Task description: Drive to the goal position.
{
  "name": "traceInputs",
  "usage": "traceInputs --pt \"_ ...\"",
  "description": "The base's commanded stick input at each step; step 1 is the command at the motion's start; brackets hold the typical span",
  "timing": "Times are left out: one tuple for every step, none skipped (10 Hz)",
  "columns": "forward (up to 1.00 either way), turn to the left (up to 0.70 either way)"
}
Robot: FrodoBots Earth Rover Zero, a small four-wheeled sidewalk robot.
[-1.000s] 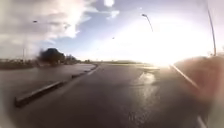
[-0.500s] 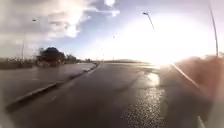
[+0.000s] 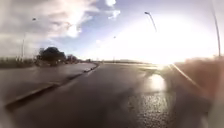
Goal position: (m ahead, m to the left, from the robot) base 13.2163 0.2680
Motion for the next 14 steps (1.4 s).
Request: traceInputs --pt "0.7 0.0" --pt "0.7 0.0" --pt "0.7 0.0" --pt "0.7 0.0" --pt "0.7 0.0" --pt "0.7 0.0" --pt "0.7 0.0" --pt "0.7 0.0" --pt "0.7 0.0" --pt "0.7 0.0" --pt "0.7 -0.03" --pt "0.7 -0.05" --pt "0.7 -0.08" --pt "0.7 -0.1"
